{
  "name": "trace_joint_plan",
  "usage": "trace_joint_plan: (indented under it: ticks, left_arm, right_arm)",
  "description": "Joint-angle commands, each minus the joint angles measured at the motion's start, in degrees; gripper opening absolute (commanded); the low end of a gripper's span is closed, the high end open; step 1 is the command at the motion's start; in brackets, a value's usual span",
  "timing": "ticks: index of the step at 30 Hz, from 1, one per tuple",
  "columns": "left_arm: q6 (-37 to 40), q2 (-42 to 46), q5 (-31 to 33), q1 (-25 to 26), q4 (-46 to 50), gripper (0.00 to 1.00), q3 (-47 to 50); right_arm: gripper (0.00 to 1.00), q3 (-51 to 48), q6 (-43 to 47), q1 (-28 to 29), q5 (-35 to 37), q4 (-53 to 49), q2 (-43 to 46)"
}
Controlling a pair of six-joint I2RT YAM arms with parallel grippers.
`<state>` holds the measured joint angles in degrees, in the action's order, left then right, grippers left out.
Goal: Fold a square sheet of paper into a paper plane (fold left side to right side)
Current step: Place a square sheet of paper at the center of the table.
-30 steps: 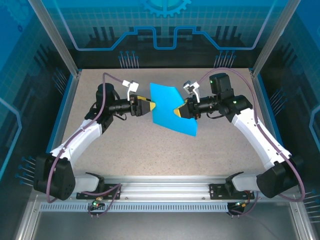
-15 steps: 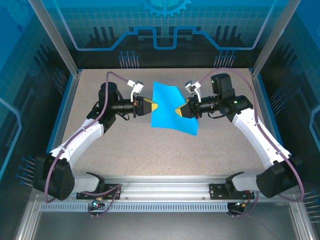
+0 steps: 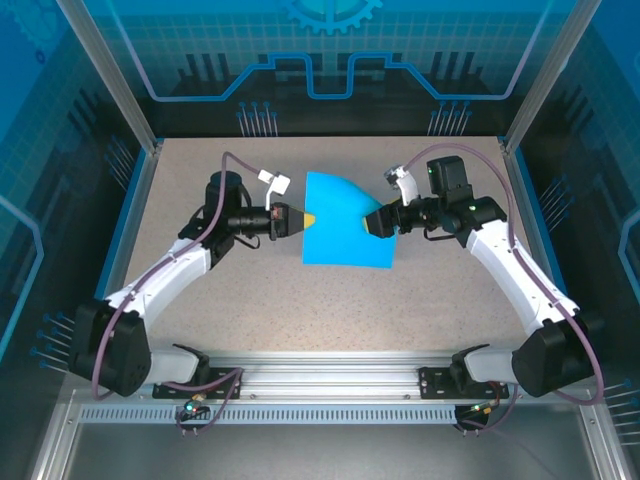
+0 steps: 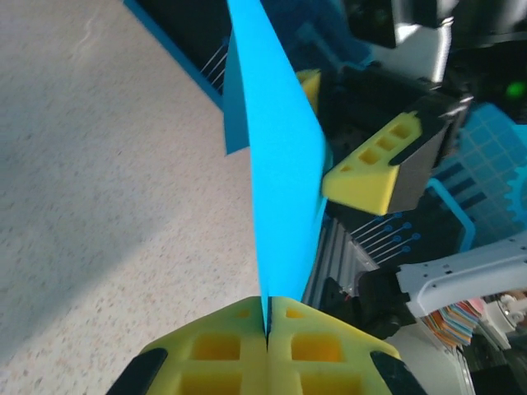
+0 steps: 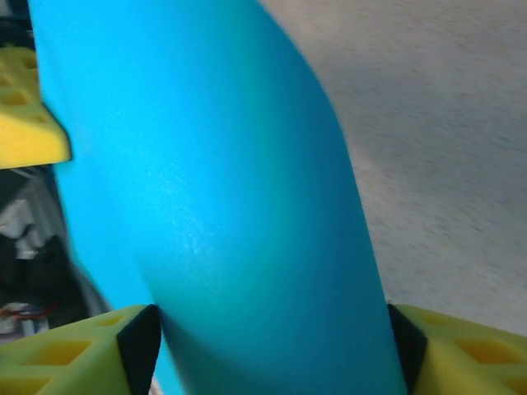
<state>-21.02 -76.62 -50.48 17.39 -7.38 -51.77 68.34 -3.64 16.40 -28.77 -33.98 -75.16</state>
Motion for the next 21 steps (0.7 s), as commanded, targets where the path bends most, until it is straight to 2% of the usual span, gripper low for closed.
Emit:
trace_joint_plan:
  ticks: [1,8,10,13,17,21]
  left_arm:
    - [-2.0,-3.5,4.2,0.4,2.1,0.02,2.7]
    - [-3.1,-12.8,8.1,0.3,4.2,0.02,2.3]
    - [-3.4,-16.0,8.2,0.4,4.7,0.02,1.7]
    - [-3.0,-20.0,8.7,0.3,6.1,0.02,0.3]
    - [-0.8,-23.5,10.8,0.3,11.1,0.02,-2.4]
    - [1.7,-24.5,13.1,0.4,16.2,0.02,-4.7]
  right_arm:
    - [0.76,-1.9,-3.0,-1.2,8.9,-1.0,0.3]
    - [0.78,-4.7,-7.5,-1.2,10.7,0.7,-3.1]
    - [0.74,-5.8,-9.1,-1.2,9.8,1.9,-4.5]
    - [0.61,-8.0,-12.5,-1.1,7.0,5.6,-6.6]
    - [0.33,-10.2,-17.7,0.9,4.7,10.6,-11.3]
    - [0.1,-10.4,-21.5,3.6,5.4,13.5,-17.0]
